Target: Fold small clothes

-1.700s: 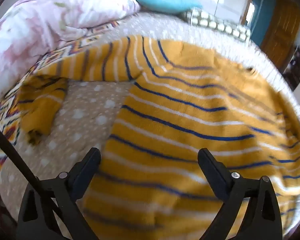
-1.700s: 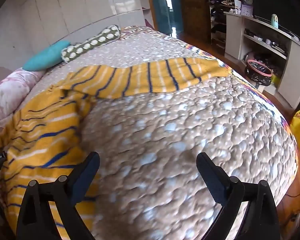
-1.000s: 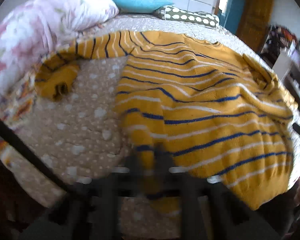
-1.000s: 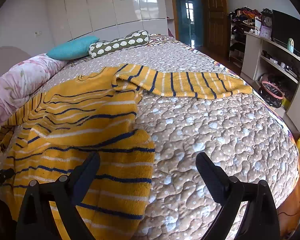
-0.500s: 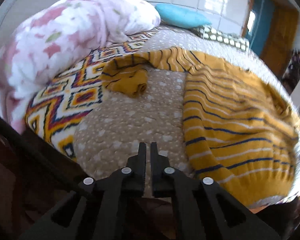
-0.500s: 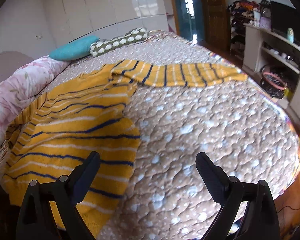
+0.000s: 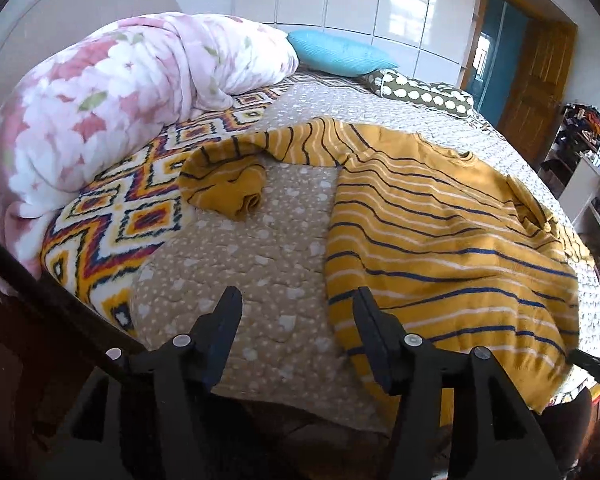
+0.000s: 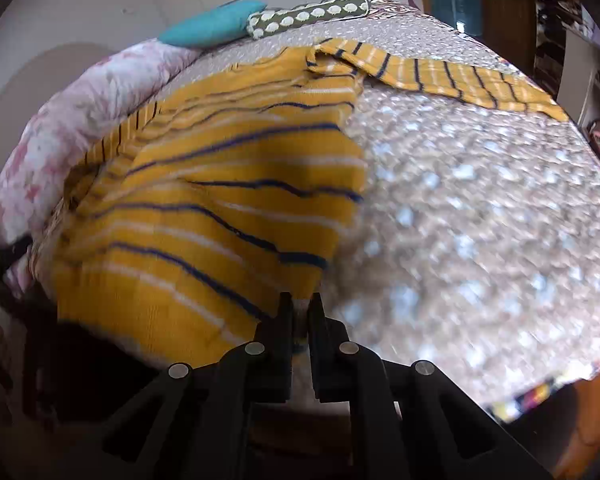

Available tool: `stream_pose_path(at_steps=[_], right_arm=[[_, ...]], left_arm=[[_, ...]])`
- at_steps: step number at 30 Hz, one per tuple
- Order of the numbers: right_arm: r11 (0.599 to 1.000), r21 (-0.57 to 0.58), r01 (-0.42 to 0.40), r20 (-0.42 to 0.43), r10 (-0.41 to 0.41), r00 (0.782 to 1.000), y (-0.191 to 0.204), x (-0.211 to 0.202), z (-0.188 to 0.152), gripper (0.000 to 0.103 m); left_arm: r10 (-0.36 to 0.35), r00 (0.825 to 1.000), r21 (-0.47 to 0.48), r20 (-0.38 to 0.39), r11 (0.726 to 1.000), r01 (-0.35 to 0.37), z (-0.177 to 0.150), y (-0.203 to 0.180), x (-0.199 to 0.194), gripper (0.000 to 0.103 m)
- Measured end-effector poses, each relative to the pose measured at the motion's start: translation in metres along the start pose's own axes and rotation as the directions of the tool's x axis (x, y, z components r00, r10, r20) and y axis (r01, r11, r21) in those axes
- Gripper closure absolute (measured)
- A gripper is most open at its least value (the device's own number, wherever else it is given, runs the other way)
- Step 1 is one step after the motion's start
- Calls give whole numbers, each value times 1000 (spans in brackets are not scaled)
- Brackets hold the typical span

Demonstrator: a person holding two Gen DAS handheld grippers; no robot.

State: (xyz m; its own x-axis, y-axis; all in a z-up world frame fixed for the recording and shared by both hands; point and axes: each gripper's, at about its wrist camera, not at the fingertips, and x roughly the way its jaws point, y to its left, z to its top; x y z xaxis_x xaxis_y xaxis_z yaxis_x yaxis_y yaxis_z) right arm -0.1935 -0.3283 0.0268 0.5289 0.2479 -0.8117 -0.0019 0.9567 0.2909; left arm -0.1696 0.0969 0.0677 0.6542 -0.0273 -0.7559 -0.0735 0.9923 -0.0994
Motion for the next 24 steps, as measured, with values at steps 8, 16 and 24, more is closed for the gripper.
stream_pose_path(at_steps=[8, 16, 24], right_arm=[[946, 279, 167, 196, -227, 954, -111, -27, 75, 37], [793, 569, 216, 123, -342, 931, -232, 26, 149, 37], [769, 600, 221, 134, -369, 920, -270, 6, 210, 97]], left_arm=[[-41, 998, -27, 56, 999, 43, -3, 1, -3, 39], [-42, 999, -23, 25, 999, 42, -1, 0, 11, 38], [-40, 999, -17, 13, 999, 40, 11, -14, 23, 38]])
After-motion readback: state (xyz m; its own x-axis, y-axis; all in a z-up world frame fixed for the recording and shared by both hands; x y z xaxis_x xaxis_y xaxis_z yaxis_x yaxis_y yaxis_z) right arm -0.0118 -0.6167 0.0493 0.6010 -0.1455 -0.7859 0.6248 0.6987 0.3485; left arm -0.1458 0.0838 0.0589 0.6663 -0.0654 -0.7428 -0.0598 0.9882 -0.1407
